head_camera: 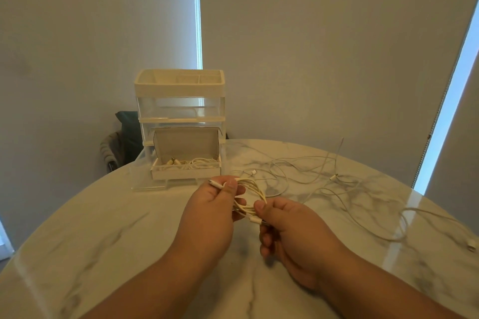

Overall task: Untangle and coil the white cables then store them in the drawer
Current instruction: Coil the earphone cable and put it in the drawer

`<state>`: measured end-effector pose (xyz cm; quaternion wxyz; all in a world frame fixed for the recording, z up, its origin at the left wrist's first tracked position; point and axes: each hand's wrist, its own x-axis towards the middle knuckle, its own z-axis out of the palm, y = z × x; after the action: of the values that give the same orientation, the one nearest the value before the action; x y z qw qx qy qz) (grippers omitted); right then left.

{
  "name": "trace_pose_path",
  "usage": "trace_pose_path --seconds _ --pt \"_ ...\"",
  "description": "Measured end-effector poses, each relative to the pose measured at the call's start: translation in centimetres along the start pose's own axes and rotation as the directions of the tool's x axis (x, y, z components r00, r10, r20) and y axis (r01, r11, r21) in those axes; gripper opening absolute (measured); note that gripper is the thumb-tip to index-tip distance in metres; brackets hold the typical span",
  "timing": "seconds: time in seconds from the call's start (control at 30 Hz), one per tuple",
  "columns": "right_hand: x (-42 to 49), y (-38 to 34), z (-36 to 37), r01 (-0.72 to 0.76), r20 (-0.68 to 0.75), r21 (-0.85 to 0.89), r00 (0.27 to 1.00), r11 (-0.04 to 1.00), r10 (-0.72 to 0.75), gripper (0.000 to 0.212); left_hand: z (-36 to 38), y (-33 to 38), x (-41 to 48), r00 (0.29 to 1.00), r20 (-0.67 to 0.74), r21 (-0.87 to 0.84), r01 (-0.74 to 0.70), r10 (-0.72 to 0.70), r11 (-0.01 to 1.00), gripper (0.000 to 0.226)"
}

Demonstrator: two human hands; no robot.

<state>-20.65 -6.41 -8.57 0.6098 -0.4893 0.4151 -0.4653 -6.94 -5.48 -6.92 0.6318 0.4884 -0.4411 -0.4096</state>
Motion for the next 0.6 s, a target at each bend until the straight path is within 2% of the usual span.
trace_pose_path --seconds 0.2,0.27,0.37,0.47,0.6 --pt "0.6 -0.2 -1.0 0.003 0.050 -0.123 0.999 0.992 0.003 0.015 0.0 0.4 0.5 0.987 0.061 -0.259 0.159 -0.148 0.953 0.021" --pt "0.6 -0.4 -1.2 0.008 0.071 -0.149 0.997 0.989 0.002 0.014 -0.1 0.5 0.6 0.978 0.073 -0.285 0.209 -0.196 0.935 0.017" --pt "0.3 -0.5 -1.4 0.009 0.113 -0.195 0.993 0.981 0.014 0.018 -0.4 0.0 0.8 0.987 0.076 -0.144 0.153 -0.144 0.978 0.013" --pt "0.3 -0.5 -1.4 -0.002 0.126 -0.225 0.992 0.974 0.031 0.033 -0.6 -0.5 0.8 0.980 0.130 -0.004 0.150 -0.148 0.989 0.014" --pt "0.3 -0.6 -1.5 -0.013 0.100 -0.203 0.994 0.979 0.034 0.028 -1.0 -0.4 0.9 0.952 0.266 0.161 0.112 -0.152 0.981 0.008"
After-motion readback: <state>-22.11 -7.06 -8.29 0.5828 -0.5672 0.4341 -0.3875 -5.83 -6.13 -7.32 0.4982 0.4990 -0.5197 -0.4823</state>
